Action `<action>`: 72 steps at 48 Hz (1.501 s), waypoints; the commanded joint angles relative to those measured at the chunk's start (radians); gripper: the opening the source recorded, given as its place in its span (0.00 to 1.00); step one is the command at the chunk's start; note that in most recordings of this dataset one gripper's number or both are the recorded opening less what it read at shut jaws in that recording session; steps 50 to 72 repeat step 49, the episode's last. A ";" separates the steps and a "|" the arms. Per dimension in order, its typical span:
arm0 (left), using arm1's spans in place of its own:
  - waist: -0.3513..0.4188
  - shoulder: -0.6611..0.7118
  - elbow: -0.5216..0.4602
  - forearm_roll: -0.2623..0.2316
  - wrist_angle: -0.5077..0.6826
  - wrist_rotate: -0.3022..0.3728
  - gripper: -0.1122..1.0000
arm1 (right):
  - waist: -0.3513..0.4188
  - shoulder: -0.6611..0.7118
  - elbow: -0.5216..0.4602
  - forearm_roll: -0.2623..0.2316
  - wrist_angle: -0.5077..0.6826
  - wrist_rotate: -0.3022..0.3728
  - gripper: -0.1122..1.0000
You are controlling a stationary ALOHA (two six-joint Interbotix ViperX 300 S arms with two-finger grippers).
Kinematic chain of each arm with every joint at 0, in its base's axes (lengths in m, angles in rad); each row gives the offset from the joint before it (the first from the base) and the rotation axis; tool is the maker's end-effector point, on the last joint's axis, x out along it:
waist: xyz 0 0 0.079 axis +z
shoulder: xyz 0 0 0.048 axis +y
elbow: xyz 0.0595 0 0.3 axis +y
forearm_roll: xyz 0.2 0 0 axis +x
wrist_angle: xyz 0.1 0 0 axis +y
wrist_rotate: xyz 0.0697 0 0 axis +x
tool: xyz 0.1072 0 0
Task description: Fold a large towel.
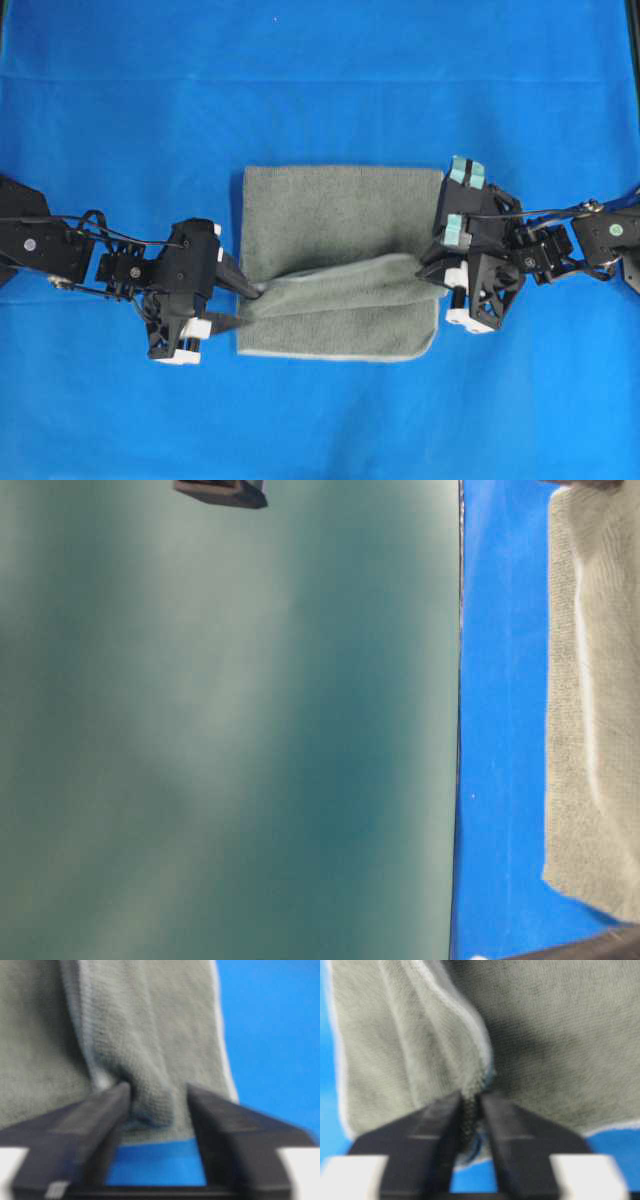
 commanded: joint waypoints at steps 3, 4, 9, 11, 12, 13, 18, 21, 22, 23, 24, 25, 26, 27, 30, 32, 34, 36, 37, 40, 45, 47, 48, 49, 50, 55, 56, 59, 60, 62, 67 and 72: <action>-0.003 -0.031 -0.025 0.002 0.034 0.003 0.70 | 0.037 -0.008 -0.032 -0.003 0.005 -0.008 0.57; -0.003 -0.035 -0.026 0.002 0.046 0.002 0.75 | 0.044 -0.008 -0.035 -0.003 0.008 -0.008 0.62; -0.008 -0.086 -0.040 0.002 0.127 0.000 0.81 | 0.080 -0.021 -0.061 -0.003 0.043 -0.006 0.72; -0.014 -0.109 -0.048 0.002 0.158 0.000 0.78 | 0.100 -0.034 -0.078 -0.003 0.074 -0.006 0.70; -0.018 -0.121 -0.052 0.002 0.173 0.000 0.77 | 0.109 -0.040 -0.084 -0.003 0.087 -0.006 0.69; -0.025 -0.137 -0.057 0.002 0.189 0.000 0.76 | 0.117 -0.044 -0.092 -0.003 0.101 -0.006 0.69; -0.052 -0.215 -0.077 0.002 0.252 0.000 0.76 | 0.160 -0.081 -0.126 -0.006 0.181 -0.006 0.70; -0.067 -0.264 -0.084 0.002 0.278 0.002 0.76 | 0.179 -0.106 -0.141 -0.011 0.224 -0.006 0.70; -0.072 -0.281 -0.086 0.002 0.282 0.002 0.76 | 0.186 -0.115 -0.147 -0.014 0.238 -0.006 0.70; -0.077 -0.299 -0.086 0.002 0.287 0.002 0.76 | 0.190 -0.126 -0.150 -0.018 0.252 -0.006 0.70; -0.078 -0.316 -0.086 0.002 0.290 0.002 0.76 | 0.195 -0.135 -0.153 -0.025 0.262 -0.006 0.70; -0.081 -0.331 -0.084 0.002 0.293 0.003 0.76 | 0.198 -0.144 -0.158 -0.031 0.275 -0.006 0.70; -0.084 -0.348 -0.086 0.002 0.299 0.005 0.76 | 0.201 -0.155 -0.160 -0.038 0.287 -0.006 0.70; -0.084 -0.374 -0.084 0.002 0.302 0.006 0.76 | 0.204 -0.167 -0.163 -0.044 0.296 -0.006 0.70; -0.084 -0.431 -0.080 0.003 0.310 0.008 0.76 | 0.206 -0.212 -0.166 -0.074 0.322 -0.006 0.70; -0.086 -0.472 -0.078 0.005 0.318 0.012 0.76 | 0.206 -0.238 -0.166 -0.095 0.334 -0.006 0.70; -0.084 -0.512 -0.077 0.008 0.327 0.014 0.76 | 0.206 -0.268 -0.166 -0.120 0.348 -0.006 0.70; -0.083 -0.561 -0.071 0.009 0.341 0.020 0.76 | 0.206 -0.308 -0.166 -0.149 0.367 -0.006 0.70; -0.078 -0.581 -0.067 0.009 0.347 0.023 0.76 | 0.206 -0.324 -0.167 -0.161 0.374 -0.005 0.70; -0.066 -0.637 -0.060 0.011 0.365 0.035 0.76 | 0.206 -0.376 -0.167 -0.196 0.394 -0.002 0.70; -0.032 -0.729 -0.046 0.012 0.397 0.069 0.76 | 0.201 -0.468 -0.161 -0.249 0.423 -0.002 0.70; -0.009 -0.778 -0.037 0.012 0.413 0.092 0.76 | 0.196 -0.505 -0.158 -0.267 0.434 0.000 0.70; -0.002 -0.796 -0.032 0.011 0.419 0.103 0.76 | 0.193 -0.532 -0.153 -0.281 0.445 0.000 0.70; 0.009 -0.816 -0.029 0.012 0.426 0.115 0.76 | 0.190 -0.552 -0.150 -0.290 0.451 0.000 0.70; 0.009 -0.816 -0.029 0.012 0.426 0.115 0.76 | 0.190 -0.552 -0.150 -0.290 0.451 0.000 0.70; 0.009 -0.816 -0.029 0.012 0.426 0.115 0.76 | 0.190 -0.552 -0.150 -0.290 0.451 0.000 0.70; 0.009 -0.816 -0.029 0.012 0.426 0.115 0.76 | 0.190 -0.552 -0.150 -0.290 0.451 0.000 0.70; 0.009 -0.816 -0.029 0.012 0.426 0.115 0.76 | 0.190 -0.552 -0.150 -0.290 0.451 0.000 0.70; 0.009 -0.816 -0.029 0.012 0.426 0.115 0.76 | 0.190 -0.552 -0.150 -0.290 0.451 0.000 0.70; 0.009 -0.816 -0.029 0.012 0.426 0.115 0.76 | 0.190 -0.552 -0.150 -0.290 0.451 0.000 0.70; 0.009 -0.816 -0.029 0.012 0.426 0.115 0.76 | 0.190 -0.552 -0.150 -0.290 0.451 0.000 0.70; 0.009 -0.816 -0.029 0.012 0.426 0.115 0.76 | 0.190 -0.552 -0.150 -0.290 0.451 0.000 0.70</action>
